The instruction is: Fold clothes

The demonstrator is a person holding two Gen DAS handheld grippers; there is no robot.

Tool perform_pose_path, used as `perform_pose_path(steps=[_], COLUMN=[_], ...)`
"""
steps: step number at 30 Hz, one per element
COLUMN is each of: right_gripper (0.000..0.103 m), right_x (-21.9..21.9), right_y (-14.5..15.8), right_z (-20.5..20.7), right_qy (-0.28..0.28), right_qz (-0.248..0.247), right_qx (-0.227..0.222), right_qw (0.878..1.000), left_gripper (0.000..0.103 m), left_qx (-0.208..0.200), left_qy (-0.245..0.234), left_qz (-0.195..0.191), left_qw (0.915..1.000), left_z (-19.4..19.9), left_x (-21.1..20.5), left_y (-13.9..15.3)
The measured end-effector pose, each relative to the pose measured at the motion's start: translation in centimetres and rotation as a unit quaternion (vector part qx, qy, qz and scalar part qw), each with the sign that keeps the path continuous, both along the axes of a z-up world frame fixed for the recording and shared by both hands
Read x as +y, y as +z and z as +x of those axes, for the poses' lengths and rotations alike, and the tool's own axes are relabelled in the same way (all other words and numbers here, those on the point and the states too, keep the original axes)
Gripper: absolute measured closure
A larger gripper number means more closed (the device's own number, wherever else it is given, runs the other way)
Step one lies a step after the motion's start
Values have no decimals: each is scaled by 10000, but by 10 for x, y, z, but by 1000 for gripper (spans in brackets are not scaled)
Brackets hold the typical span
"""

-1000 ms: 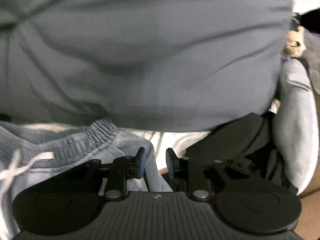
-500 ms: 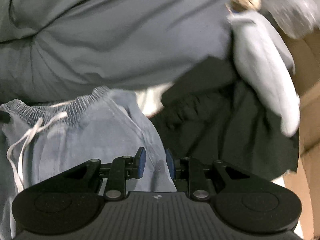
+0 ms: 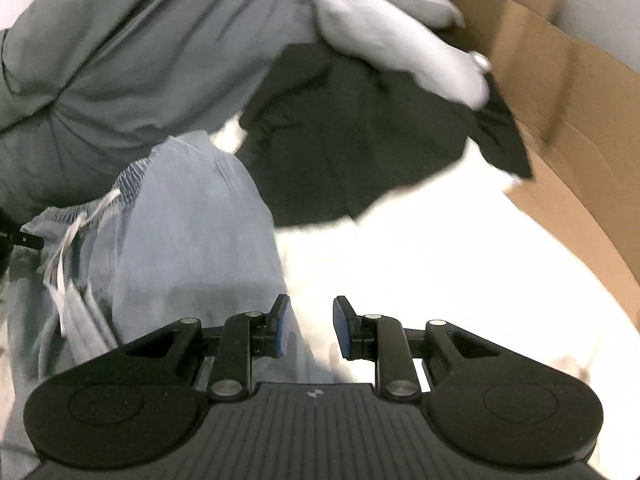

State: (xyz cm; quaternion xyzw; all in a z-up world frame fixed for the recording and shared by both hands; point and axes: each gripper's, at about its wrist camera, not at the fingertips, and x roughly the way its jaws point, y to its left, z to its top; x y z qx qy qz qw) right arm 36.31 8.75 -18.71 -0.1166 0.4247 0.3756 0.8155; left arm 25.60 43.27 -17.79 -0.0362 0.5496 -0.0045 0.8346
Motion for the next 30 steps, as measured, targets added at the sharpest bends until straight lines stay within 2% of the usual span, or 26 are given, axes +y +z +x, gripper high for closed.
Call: perform_pose_path(steps=[3, 5, 9, 11, 13, 14, 15, 17, 19, 21, 24, 27, 30], right_gripper=[73, 73, 70, 70, 70, 70, 68, 57, 53, 53, 53, 53, 48], right_x=[-35, -53, -82, -94, -104, -109, -116, -128, -137, -141, -147, -148, -150], right_y=[-6, -7, -1, 2, 5, 8, 11, 14, 11, 3, -9, -16, -20], right_z=[-23, -40, -74, -92, -111, -121, -130, -145, -159, -167, -174, -173, -171], right_qy=[-237, -454, -766, -888, -894, -966, -1099, -1269, -1360, -1482, -1615, -1671, -1751], right_qz=[126, 249, 542, 679, 825, 881, 966, 1260, 1509, 1643, 1881, 1843, 1952], right_qx=[134, 197, 270, 335, 401, 396, 430, 544, 544, 613, 709, 788, 907], right_qw=[9995, 9985, 9952, 9932, 9918, 9906, 9883, 9824, 9776, 9733, 9662, 9653, 9607], left_gripper=[76, 76, 73, 73, 66, 58, 56, 56, 52, 44, 43, 43, 40], left_qx=[107, 91, -184, -244, -286, -286, -257, -242, -311, -348, -291, -140, 112], left_qy=[-382, -570, -1270, -1540, -1683, -1717, -1759, -2094, -2411, -2629, -2991, -3312, -3458], left_qz=[110, 20, 334, 266, 106, -2, -43, -4, 29, -92, -146, -235, -349], left_qw=[9992, 9983, 9912, 9874, 9853, 9847, 9841, 9775, 9700, 9642, 9537, 9432, 9376], left_z=[4, 9, 10, 14, 17, 17, 15, 8, 5, 0, -9, -14, -18], left_x=[-28, -49, -98, -120, -140, -150, -160, -185, -211, -233, -264, -290, -305], left_y=[15, 24, 48, 61, 76, 82, 87, 95, 100, 104, 101, 90, 76])
